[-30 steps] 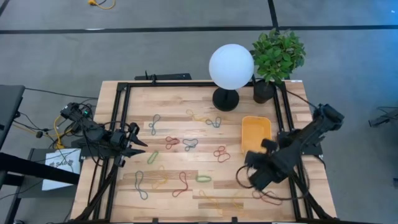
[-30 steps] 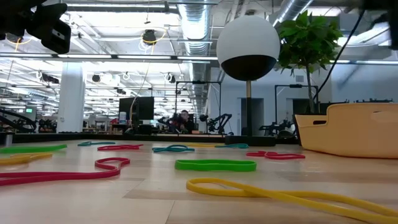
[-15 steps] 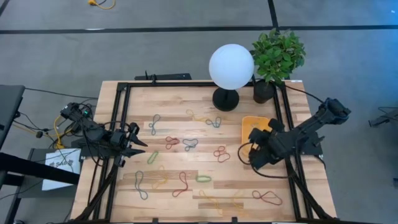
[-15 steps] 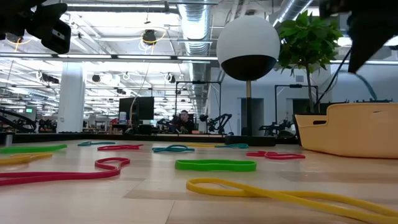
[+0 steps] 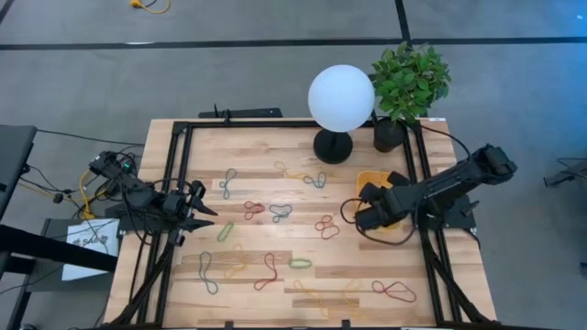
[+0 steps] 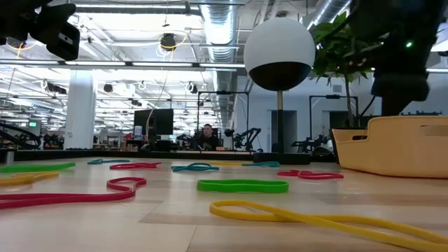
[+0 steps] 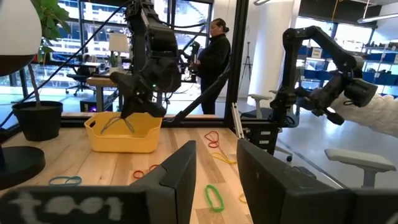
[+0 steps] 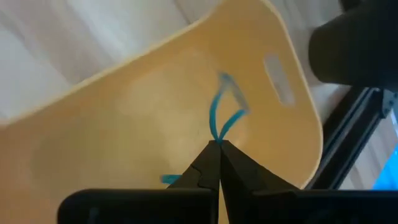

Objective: Pick and place items into bin
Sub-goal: Put the blue rubber band into the bin

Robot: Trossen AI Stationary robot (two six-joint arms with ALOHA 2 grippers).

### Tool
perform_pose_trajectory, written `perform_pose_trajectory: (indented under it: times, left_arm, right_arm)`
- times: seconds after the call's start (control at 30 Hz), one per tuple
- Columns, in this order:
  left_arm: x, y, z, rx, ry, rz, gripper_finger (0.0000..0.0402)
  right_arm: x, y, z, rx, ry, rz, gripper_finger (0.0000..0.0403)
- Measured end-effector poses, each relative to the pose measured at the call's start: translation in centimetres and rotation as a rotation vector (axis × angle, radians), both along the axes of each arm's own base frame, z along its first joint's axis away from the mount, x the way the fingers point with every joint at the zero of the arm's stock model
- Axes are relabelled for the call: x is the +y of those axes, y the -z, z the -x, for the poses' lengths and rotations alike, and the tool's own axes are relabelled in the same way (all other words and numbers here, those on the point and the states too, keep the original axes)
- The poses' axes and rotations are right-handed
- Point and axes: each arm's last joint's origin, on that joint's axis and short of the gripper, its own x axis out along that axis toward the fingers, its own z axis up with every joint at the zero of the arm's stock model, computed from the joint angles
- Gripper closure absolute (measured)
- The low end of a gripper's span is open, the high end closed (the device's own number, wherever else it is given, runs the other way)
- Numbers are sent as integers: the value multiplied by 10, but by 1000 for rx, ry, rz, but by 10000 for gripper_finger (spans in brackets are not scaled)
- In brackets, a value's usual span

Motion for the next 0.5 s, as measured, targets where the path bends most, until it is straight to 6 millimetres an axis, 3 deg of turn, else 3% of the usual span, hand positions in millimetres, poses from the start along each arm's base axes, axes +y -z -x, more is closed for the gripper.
perform_pose_trajectory:
  times: [0.27,0.5]
  left_arm:
    - [0,0,0,0,-2,0,296]
    - [0,0,0,0,-3,-5,296]
  right_arm:
    - [-27,6,0,34,136,-27,357]
    - [-35,7,-2,38,148,-54,307]
